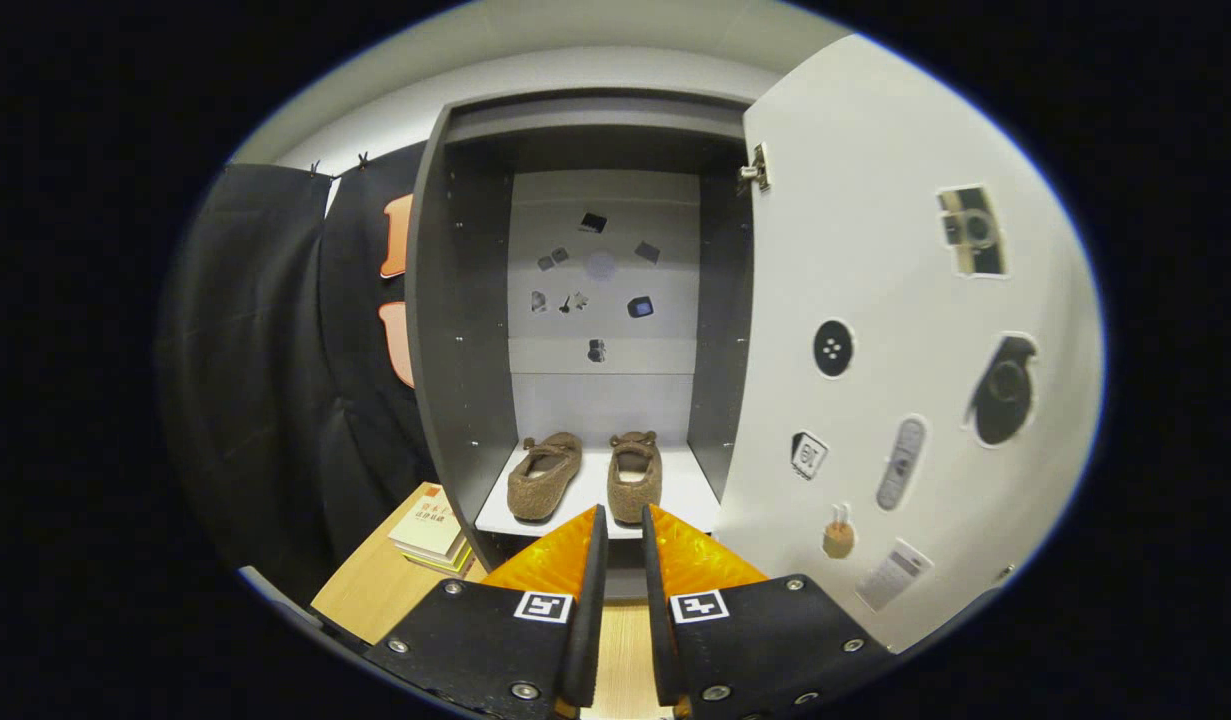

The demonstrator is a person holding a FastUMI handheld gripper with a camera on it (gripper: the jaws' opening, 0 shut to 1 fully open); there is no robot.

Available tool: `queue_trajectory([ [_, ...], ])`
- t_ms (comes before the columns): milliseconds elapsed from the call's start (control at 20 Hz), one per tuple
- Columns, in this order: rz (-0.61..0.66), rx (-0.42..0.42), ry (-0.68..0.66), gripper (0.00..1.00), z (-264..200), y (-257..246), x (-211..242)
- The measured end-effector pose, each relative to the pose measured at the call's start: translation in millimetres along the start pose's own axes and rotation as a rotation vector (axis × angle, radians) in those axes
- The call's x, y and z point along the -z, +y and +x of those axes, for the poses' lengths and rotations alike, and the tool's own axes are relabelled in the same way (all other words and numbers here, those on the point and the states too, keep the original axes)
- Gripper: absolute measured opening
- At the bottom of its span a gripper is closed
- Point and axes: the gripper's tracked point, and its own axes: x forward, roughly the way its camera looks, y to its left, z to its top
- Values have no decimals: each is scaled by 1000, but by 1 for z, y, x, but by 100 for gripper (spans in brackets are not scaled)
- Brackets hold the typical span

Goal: Open the shoe cabinet door, grab the shoes and put them into the shoe cabinet, then close the shoe cabinet door.

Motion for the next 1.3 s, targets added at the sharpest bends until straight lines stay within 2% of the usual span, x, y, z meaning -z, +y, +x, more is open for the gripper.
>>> queue_trajectory([
  [400,18,70,-42,25,-104,-36,3],
  [700,41,157,-39,29,-157,-79,14],
  [1000,63,272,-14,37,-188,-129,36],
  [1300,117,337,-5,38,-181,-174,56],
])
